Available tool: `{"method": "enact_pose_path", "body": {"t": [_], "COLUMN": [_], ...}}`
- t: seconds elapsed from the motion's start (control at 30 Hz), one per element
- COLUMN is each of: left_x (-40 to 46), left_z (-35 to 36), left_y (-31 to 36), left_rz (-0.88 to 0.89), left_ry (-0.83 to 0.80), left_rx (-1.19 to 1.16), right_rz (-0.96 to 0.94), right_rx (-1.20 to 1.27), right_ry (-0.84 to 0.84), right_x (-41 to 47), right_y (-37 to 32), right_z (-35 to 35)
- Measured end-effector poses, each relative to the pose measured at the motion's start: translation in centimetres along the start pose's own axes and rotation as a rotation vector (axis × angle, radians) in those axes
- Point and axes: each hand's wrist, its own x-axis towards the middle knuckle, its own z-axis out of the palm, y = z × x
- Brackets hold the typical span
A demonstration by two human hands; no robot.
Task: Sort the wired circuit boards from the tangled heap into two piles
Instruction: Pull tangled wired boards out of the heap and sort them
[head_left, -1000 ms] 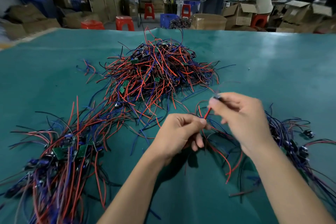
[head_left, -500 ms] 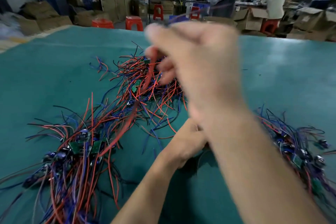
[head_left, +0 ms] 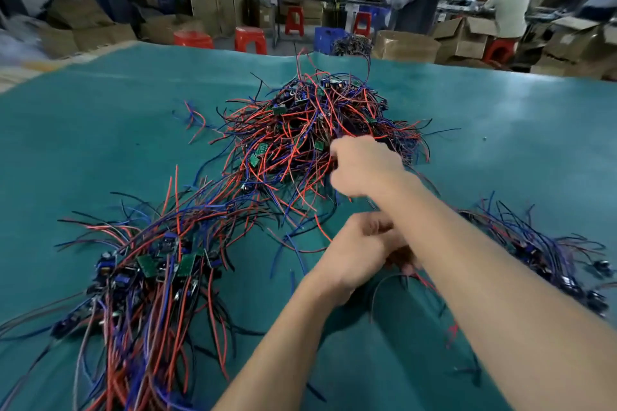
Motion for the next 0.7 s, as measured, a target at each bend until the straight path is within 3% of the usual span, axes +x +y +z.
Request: {"method": "enact_pose_path", "body": {"t": [0.17,0.5,0.7], "left_x": [0.1,0.2,0.5], "left_z": [0.0,-0.1,-0.1], "left_y": [0.2,0.5,0.7], "left_rz": [-0.051,-0.105,-0.147], "left_ry": [-0.015,0.021,0.188], "left_rx": [-0.064,-0.076,-0.214], "right_rz": [0.016,0.138,0.195], "right_rx": [0.225,0.591,0.959], "right_ry": [-0.137,0.283,0.288], "right_x": [0.0,-1.1,-4.2], "right_y": [1.2,5.5,8.0], "right_z": [0.4,0.1,-0.1]}}
